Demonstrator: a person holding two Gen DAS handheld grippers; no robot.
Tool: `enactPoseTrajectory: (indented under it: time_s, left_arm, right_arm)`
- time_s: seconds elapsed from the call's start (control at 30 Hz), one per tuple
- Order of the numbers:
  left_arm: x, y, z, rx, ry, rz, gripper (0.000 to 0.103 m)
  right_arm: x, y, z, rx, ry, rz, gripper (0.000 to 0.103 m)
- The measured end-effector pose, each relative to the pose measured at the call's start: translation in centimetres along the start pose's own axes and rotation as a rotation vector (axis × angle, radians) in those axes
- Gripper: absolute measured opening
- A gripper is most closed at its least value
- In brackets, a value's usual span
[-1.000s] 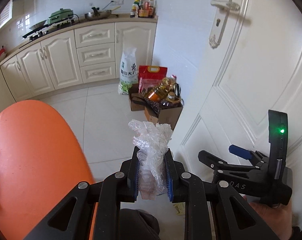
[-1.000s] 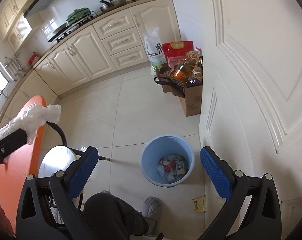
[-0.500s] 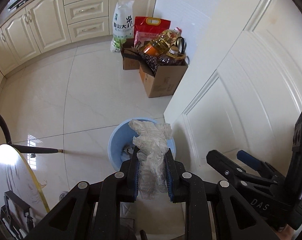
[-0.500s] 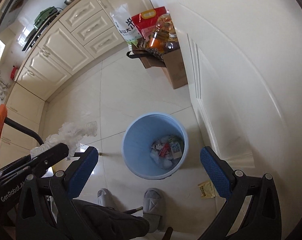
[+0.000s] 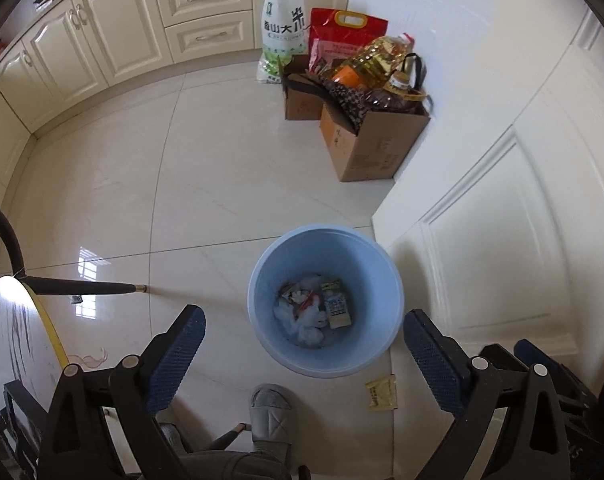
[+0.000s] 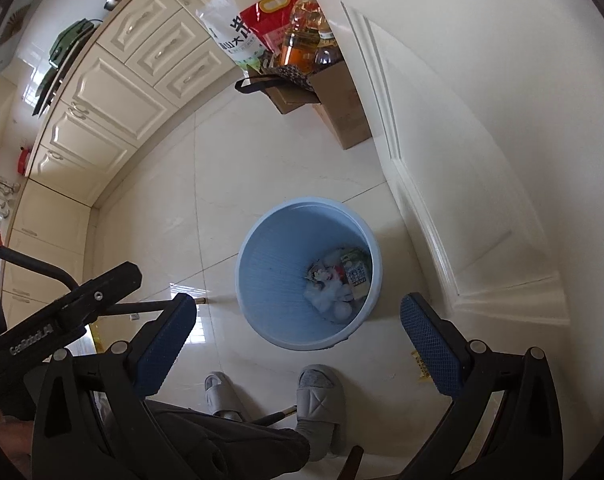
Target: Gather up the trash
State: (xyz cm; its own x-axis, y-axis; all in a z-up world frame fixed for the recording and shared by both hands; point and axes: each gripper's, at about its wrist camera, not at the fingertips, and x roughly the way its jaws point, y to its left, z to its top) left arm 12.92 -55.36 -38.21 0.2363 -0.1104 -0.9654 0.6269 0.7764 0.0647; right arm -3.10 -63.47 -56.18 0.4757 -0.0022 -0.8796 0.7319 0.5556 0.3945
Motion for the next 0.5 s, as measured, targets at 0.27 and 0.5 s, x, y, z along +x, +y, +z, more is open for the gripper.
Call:
enactPoseTrajectory:
  time_s: [0.27, 0.5]
  left_arm:
    - [13.8, -0.8, -1.9, -0.216, 0.18, 0.195, 0.097]
    - [25.0, 0.5, -4.3, -0.36, 0.3, 0.266, 0.097]
  right_arm:
    - [7.2, -3.6, -7.2, 0.001, 0.084, -0.07, 0.103]
    - [16.7, -8.7, -15.1, 0.024, 0.161, -0.186, 0.103]
